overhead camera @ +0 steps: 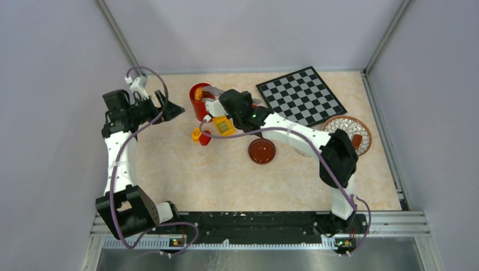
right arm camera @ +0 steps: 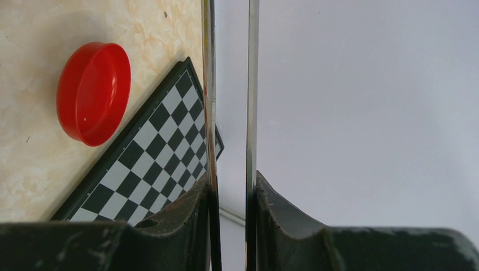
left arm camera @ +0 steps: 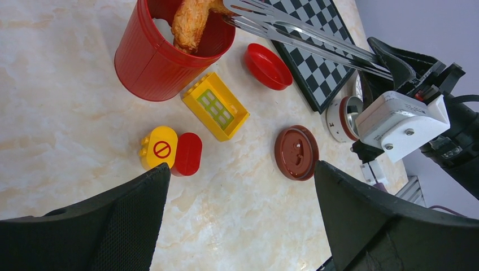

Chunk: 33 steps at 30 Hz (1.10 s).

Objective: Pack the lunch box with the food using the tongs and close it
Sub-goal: Place the fake food in the packing box.

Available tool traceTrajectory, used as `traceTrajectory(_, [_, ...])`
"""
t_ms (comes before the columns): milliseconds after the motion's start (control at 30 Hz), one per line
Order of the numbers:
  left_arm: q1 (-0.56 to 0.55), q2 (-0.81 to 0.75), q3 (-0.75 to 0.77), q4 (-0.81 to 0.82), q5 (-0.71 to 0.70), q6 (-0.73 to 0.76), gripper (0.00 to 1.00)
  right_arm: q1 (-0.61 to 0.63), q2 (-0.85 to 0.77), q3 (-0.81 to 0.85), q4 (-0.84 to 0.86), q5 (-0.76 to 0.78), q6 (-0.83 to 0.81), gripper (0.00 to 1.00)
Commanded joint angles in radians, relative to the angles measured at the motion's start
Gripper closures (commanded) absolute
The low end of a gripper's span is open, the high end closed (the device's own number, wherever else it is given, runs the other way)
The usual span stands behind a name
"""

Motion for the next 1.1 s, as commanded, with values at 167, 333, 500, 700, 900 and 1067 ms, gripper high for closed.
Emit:
traceTrajectory(167, [0.009,-0.012,-0.008,0.041,0.03,0.0,0.01,0.021,-0.034,-0.021,0.062,0.024,0.008,0.64])
traceTrajectory(333, [0.009,-0.009,-0.008,0.04,0.032,-0.001,0.01,0.025,-0.045,-0.02,0.072,0.02,0.009,0.64])
traceTrajectory(500, [0.01,-0.009,-0.008,0.04,0.031,0.0,0.01,0.026,-0.067,0.005,0.042,-0.003,0.052,0.65])
traceTrajectory(700, [0.01,-0.006,-0.009,0.04,0.03,0.003,0.01,0.008,-0.113,0.053,-0.052,-0.064,0.159,0.66])
traceTrajectory(900, [0.01,-0.003,-0.009,0.04,0.033,0.002,0.01,-0.057,-0.146,0.112,-0.185,-0.159,0.305,0.66])
traceTrajectory(1067, [0.01,-0.007,-0.009,0.038,0.034,0.002,0.01,-0.14,-0.21,0.113,-0.299,-0.297,0.444,0.67])
